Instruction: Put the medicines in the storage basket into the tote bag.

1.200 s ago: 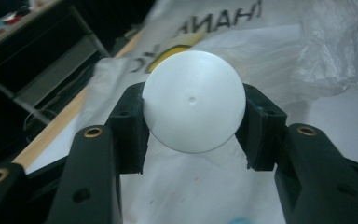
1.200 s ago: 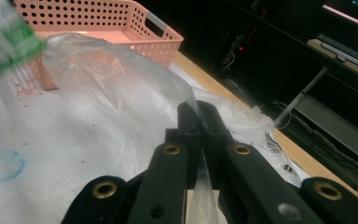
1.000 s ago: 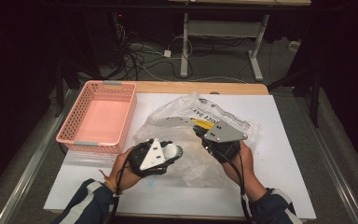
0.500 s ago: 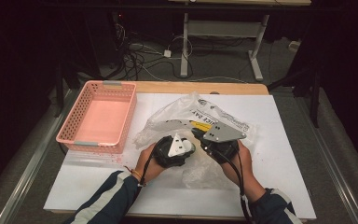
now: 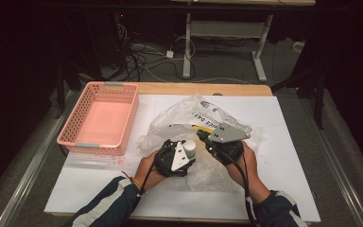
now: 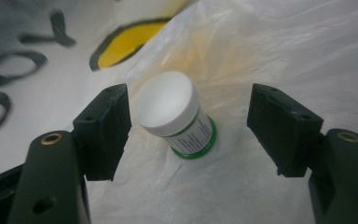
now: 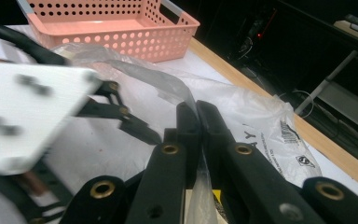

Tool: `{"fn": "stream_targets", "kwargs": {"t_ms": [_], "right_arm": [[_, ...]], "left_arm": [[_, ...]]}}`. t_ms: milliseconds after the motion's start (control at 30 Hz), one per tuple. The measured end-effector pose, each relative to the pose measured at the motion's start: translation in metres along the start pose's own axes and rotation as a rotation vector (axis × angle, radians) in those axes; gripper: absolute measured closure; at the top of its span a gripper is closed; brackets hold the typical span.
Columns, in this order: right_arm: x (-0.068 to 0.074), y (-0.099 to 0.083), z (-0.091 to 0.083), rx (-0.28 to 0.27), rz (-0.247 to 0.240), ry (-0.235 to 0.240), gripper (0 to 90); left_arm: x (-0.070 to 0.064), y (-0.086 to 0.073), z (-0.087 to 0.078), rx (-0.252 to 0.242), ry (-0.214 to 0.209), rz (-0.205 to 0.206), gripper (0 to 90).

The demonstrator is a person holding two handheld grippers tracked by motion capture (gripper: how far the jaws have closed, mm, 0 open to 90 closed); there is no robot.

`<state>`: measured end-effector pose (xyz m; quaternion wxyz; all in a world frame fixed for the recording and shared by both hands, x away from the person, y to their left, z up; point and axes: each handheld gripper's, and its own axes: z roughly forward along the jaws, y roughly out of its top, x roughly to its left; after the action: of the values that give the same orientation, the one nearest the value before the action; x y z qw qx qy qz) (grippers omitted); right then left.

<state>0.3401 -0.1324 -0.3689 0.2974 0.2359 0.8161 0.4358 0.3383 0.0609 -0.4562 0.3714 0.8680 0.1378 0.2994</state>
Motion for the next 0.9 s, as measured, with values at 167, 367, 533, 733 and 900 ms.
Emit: {"fn": "stream_targets", "kwargs": {"t_ms": [167, 367, 533, 733, 900], "right_arm": [[0.000, -0.002, 0.000, 0.015, -0.006, 0.008, 90.0], [0.000, -0.003, 0.000, 0.032, -0.018, 0.021, 90.0], [-0.003, -0.005, -0.004, 0.032, -0.007, 0.054, 90.0], [-0.010, -0.009, -0.013, 0.025, 0.005, 0.061, 90.0], [-0.014, -0.011, -0.012, 0.029, 0.006, 0.047, 89.4]], "left_arm": [[-0.004, 0.007, -0.051, -0.085, 0.048, 0.089, 29.5], [0.016, -0.016, -0.102, -0.139, 0.189, -0.036, 18.8], [0.035, -0.040, -0.097, -0.020, 0.186, -0.121, 17.8], [0.042, -0.050, -0.074, 0.103, 0.104, -0.146, 30.0], [0.047, -0.054, -0.071, 0.091, 0.084, -0.175, 58.7]]}}
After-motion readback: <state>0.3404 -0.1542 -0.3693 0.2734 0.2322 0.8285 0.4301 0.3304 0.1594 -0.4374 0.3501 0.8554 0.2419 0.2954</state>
